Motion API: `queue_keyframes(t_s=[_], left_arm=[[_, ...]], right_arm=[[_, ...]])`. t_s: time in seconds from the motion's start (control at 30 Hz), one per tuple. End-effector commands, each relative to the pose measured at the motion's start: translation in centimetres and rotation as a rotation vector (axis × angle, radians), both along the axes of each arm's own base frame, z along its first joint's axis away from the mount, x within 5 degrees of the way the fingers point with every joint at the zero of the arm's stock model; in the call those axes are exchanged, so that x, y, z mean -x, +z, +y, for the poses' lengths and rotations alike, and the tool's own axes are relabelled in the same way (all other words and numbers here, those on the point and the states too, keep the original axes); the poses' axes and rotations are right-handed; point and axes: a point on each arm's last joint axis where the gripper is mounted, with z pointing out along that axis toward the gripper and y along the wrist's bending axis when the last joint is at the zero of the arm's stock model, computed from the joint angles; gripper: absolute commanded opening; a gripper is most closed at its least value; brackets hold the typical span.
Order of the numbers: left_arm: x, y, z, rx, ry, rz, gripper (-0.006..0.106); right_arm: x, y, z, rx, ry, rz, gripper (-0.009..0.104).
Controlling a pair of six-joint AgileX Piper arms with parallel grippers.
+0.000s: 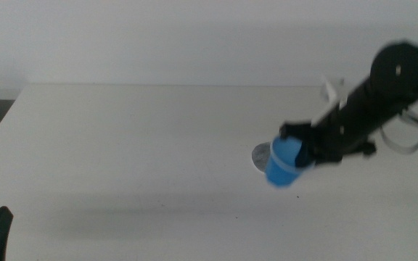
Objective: Place an empty cup on a cup mat.
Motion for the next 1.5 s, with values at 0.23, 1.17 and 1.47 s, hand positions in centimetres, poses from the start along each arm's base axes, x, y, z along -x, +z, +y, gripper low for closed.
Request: queue_keyframes(t_s=[0.23, 1.17, 1.47], left_arm=[[0.0, 0.1, 0.0, 0.01, -0.004, -0.008, 0.094], [0.0, 0.1, 0.0, 0.01, -0.004, -0.008, 0.094], [0.0, 0.1, 0.0, 0.01, -0.004, -0.008, 0.094]], right_arm=[[-6.1, 1.7, 0.9, 0.15, 0.019, -0.057, -0.002], [-9.8, -3.4, 2.0, 0.208, 0.052, 0.001, 0.05], [-7.2, 6.1, 0.9, 0.199, 0.175, -0.236, 0.076]])
